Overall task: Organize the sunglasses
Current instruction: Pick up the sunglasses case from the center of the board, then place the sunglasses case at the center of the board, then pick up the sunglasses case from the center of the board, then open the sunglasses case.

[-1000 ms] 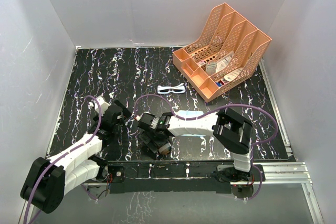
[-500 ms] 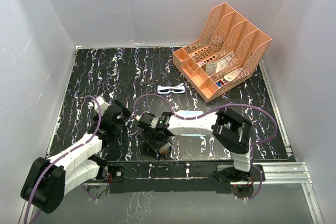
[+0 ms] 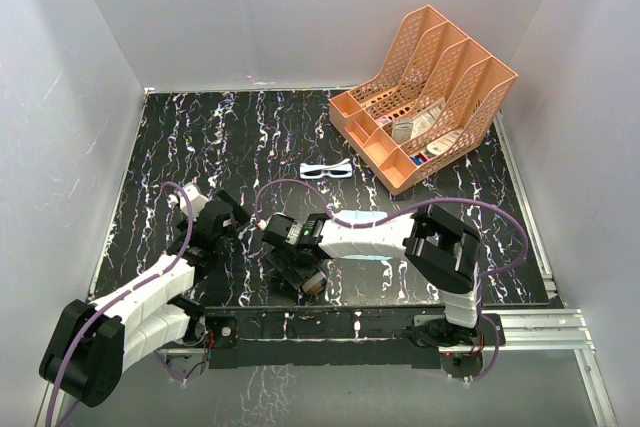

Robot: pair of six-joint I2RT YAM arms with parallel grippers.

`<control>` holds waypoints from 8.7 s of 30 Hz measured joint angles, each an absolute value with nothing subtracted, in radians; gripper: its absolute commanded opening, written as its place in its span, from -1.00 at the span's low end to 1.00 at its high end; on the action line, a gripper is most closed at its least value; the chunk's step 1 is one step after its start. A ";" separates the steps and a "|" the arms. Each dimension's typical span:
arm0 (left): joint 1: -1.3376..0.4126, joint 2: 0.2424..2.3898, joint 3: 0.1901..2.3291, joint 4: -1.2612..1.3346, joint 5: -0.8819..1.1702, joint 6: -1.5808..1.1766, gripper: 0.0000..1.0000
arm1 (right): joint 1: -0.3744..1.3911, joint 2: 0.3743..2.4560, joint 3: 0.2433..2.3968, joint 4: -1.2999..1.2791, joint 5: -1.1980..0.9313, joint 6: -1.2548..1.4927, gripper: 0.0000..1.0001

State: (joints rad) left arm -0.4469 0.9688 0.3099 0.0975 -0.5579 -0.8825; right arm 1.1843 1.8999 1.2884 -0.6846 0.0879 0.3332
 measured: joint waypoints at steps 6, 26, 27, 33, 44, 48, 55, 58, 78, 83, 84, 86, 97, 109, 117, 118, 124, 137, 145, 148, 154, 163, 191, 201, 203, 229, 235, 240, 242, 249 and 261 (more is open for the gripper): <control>-0.447 0.969 0.310 0.099 -0.542 -0.883 0.97 | 1.182 1.856 1.277 -0.664 0.098 0.326 -1.00; -0.447 0.968 0.310 0.130 -0.463 -0.891 0.97 | 1.060 1.467 1.078 -0.492 0.058 0.294 -1.00; -0.447 0.966 0.310 0.128 -0.462 -0.891 0.97 | 1.060 1.483 1.069 -0.489 0.052 0.294 -1.00; -0.441 0.944 0.310 0.126 -0.463 -0.895 0.97 | 1.061 1.567 1.050 -0.466 0.026 0.297 -1.00; -0.409 0.916 0.310 0.105 -0.458 -0.927 0.97 | 1.061 1.707 1.049 -0.412 -0.004 0.297 -1.00; -0.379 0.890 0.310 0.088 -0.455 -0.956 0.97 | 1.061 1.728 1.049 -0.405 -0.007 0.296 -1.00; -0.347 0.850 0.302 0.071 -0.456 -1.000 0.97 | 1.061 1.758 1.067 -0.395 -0.010 0.292 -0.98; -0.340 0.850 0.296 0.067 -0.455 -1.009 0.97 | 1.061 1.776 1.089 -0.395 -0.010 0.289 -0.79; -0.333 0.848 0.277 0.073 -0.445 -1.013 0.97 | 1.070 1.829 1.179 -0.505 0.020 0.266 0.10; -0.330 0.848 0.277 0.073 -0.443 -1.013 0.97 | 1.071 1.837 1.215 -0.562 0.035 0.258 0.23; -0.329 0.847 0.276 0.074 -0.443 -1.013 0.97 | 1.071 1.838 1.222 -0.576 0.039 0.256 0.26; -0.329 0.846 0.276 0.075 -0.443 -1.012 0.97 | 1.071 1.840 1.238 -0.600 0.047 0.251 0.28; -0.323 0.838 0.260 0.082 -0.430 -1.010 0.97 | 1.071 1.863 1.280 -0.641 0.053 0.237 0.30; -0.321 0.838 0.260 0.082 -0.429 -1.010 0.97 | 1.071 1.872 1.260 -0.614 0.027 0.245 0.54; -0.315 0.838 0.260 0.082 -0.429 -1.006 0.97 | 1.071 1.884 1.273 -0.641 0.039 0.233 0.56; -0.315 0.837 0.260 0.082 -0.428 -1.006 0.97 | 1.071 1.894 1.287 -0.652 0.044 0.228 0.56; -0.312 0.832 0.259 0.082 -0.428 -1.006 0.97 | 1.071 1.948 1.367 -0.704 0.071 0.195 0.56; -0.309 0.821 0.243 0.090 -0.424 -1.006 0.97 | 1.071 1.996 1.435 -0.747 0.065 0.163 0.56; -0.304 0.821 0.243 0.090 -0.418 -1.006 0.97 | 1.071 2.001 1.439 -0.750 0.045 0.162 0.56; -0.303 0.821 0.243 0.091 -0.417 -1.006 0.97 | 1.071 2.002 1.439 -0.751 0.033 0.160 0.55; -0.302 0.821 0.243 0.104 -0.409 -1.006 0.97 | 1.071 2.002 1.438 -0.752 0.023 0.152 0.53; -0.299 0.821 0.243 0.105 -0.403 -1.006 0.97 | 1.064 2.002 1.438 -0.752 0.001 0.137 0.41; -0.296 0.821 0.229 0.110 -0.402 -1.006 0.97 | 1.061 2.005 1.440 -0.755 0.004 0.137 -0.90; -0.295 0.821 0.228 0.112 -0.402 -1.006 0.97 | 1.061 2.008 1.444 -0.758 0.004 0.138 -1.00; -0.295 0.821 0.228 0.112 -0.402 -1.006 0.97 | 1.061 2.007 1.444 -0.758 0.004 0.141 -1.00; -0.294 0.987 0.273 0.216 -0.209 -1.001 0.97 | 0.952 1.357 1.068 -0.280 -0.208 0.307 -1.00; -0.293 1.008 0.287 0.283 -0.070 -0.987 0.97 | 0.905 1.253 0.958 -0.110 -0.299 0.337 -1.00; -0.291 1.010 0.334 0.397 0.083 -0.949 0.97 | 0.799 1.199 0.847 0.010 -0.410 0.387 -1.00; -0.291 1.009 0.336 0.464 0.143 -0.943 0.97 | 0.756 1.199 0.820 0.064 -0.450 0.410 -1.00; -0.291 1.009 0.337 0.660 0.324 -0.946 0.97 | 0.655 1.236 0.786 0.258 -0.651 0.487 -1.00; -0.291 1.050 0.371 0.877 0.517 -0.992 0.97 | 0.617 1.384 0.786 0.445 -0.875 0.577 -1.00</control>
